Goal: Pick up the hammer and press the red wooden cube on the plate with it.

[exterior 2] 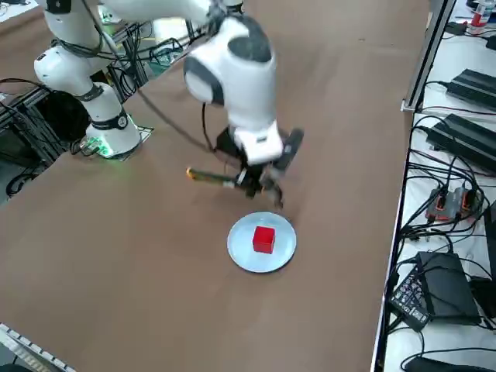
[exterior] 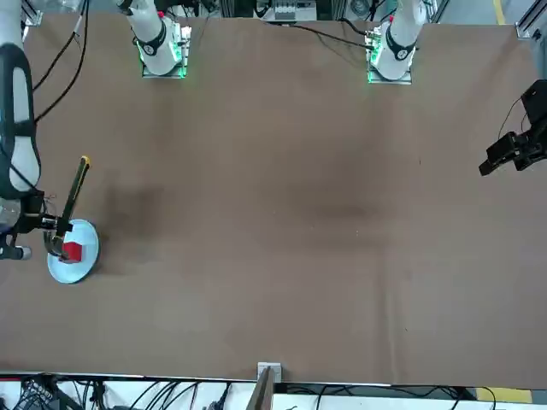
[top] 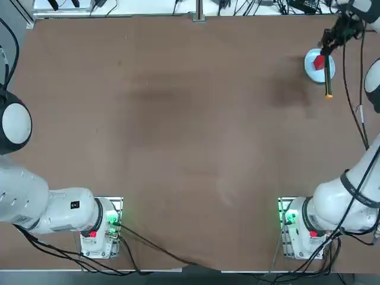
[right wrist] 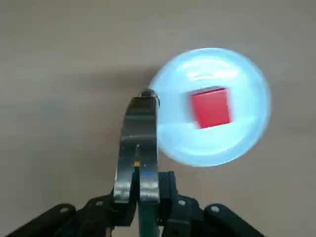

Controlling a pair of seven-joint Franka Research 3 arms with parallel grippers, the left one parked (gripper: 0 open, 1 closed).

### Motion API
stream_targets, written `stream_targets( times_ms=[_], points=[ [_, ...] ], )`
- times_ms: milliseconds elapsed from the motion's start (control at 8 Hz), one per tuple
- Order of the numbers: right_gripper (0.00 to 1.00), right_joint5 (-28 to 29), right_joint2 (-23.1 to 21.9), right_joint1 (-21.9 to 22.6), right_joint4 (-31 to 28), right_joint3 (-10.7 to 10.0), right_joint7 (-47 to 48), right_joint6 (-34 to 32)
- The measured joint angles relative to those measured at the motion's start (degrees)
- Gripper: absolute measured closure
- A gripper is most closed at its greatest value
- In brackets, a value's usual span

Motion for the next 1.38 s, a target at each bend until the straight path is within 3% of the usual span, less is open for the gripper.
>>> stream_targets(
  times_ms=[500, 1000, 1375],
  points=[
    [0.79, 6.36, -0.50, 12.94, -2.12, 1.78, 7.22, -1.06],
    [0.79, 6.38, 3.10, 25.50, -6.37, 1.76, 22.26, 12.35],
    [0.79, 3.71, 5.91, 28.89, -8.55, 1.11, 25.29, 17.44]
  ],
)
